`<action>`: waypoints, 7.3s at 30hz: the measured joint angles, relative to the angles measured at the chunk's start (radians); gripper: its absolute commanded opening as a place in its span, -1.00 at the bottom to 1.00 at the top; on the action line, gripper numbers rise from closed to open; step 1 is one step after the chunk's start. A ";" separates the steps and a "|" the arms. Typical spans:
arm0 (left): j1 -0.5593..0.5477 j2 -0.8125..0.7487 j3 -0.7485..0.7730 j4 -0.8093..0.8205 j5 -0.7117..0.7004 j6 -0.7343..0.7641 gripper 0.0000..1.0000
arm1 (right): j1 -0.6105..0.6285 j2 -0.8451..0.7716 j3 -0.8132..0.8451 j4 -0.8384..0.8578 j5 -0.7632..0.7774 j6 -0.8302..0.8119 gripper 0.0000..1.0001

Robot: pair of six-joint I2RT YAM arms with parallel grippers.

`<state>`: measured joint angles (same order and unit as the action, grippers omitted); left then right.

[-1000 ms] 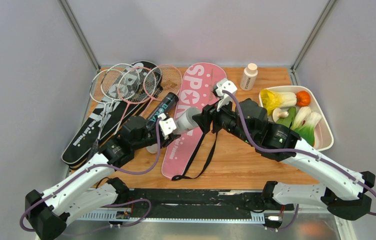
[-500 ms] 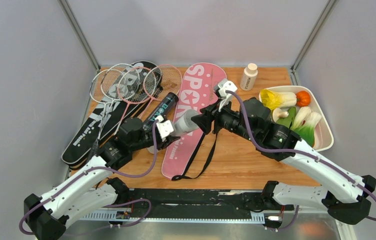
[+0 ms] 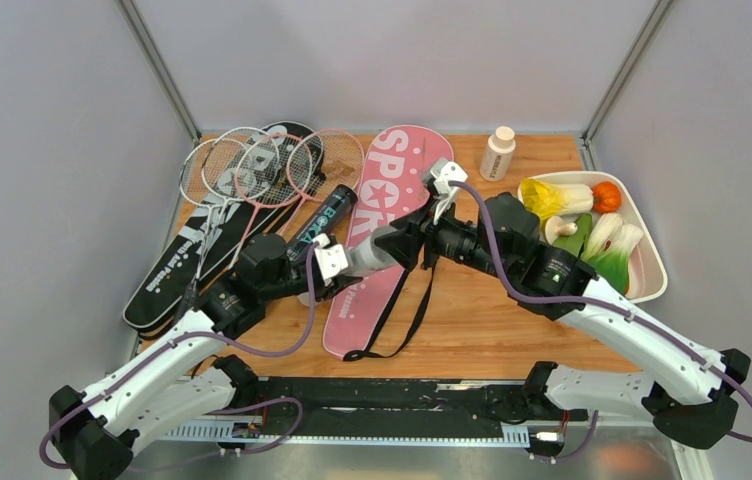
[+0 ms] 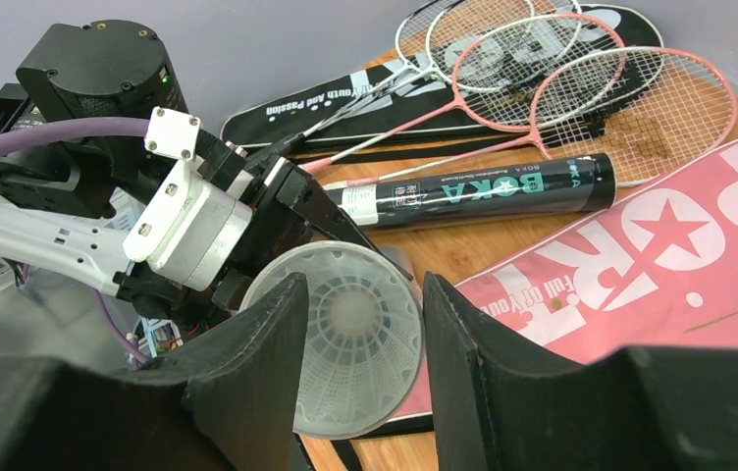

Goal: Pack up the badminton gear
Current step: Close the lid on the shuttle tube, then place the shuttle tube at the center of the board, then pick up the racket from the center of the board.

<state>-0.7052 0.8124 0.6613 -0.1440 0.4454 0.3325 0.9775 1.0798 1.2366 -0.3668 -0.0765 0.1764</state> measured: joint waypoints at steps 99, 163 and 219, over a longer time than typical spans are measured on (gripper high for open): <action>0.033 0.119 0.222 -0.283 -0.605 -0.372 0.59 | -0.692 0.276 -0.009 -0.196 0.190 -0.032 -0.17; 0.512 1.059 0.545 -0.302 -0.572 -0.267 -0.87 | -0.679 0.164 -0.133 0.035 -0.085 0.021 0.98; 0.124 0.505 0.436 -0.223 -0.165 -0.898 -1.00 | -0.300 0.413 -0.275 0.814 0.103 0.678 -0.02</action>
<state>-0.5816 1.3174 1.0973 -0.3672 0.2802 -0.5655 0.6773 1.4925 0.9615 0.4469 0.0265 0.8539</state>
